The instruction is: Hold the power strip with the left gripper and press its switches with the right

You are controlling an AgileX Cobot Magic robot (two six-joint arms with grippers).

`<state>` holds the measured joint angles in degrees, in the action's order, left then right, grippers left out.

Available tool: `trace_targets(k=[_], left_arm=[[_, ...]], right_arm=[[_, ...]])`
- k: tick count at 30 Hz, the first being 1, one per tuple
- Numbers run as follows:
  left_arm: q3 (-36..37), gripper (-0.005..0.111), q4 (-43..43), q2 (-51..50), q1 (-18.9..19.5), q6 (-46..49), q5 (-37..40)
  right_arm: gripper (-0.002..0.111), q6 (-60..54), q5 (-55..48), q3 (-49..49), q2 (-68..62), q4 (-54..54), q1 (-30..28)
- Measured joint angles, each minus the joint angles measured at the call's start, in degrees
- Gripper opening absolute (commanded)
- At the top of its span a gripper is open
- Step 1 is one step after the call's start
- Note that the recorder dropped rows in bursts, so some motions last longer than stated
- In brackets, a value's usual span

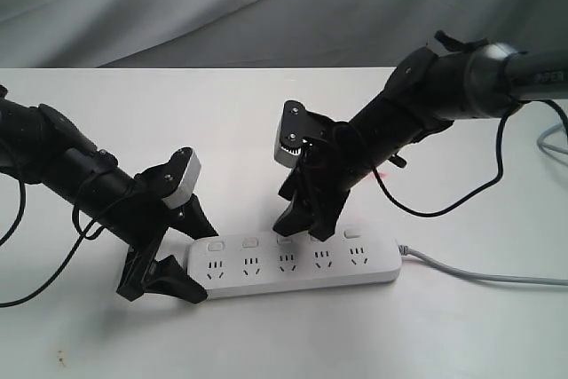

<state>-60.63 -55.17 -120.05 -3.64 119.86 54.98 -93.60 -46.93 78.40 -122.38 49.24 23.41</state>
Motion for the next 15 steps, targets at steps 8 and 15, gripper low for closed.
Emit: trace_targets(k=[8, 15], left_arm=[[0.00, 0.000, 0.00, 0.00, 0.00, 0.00, 0.00], [0.00, 0.000, 0.00, 0.00, 0.00, 0.00, 0.00]], right_arm=[[0.057, -0.08, 0.00, 0.00, -0.06, 0.00, 0.00], [0.057, -0.08, 1.44, -1.20, -0.06, 0.07, 0.00]])
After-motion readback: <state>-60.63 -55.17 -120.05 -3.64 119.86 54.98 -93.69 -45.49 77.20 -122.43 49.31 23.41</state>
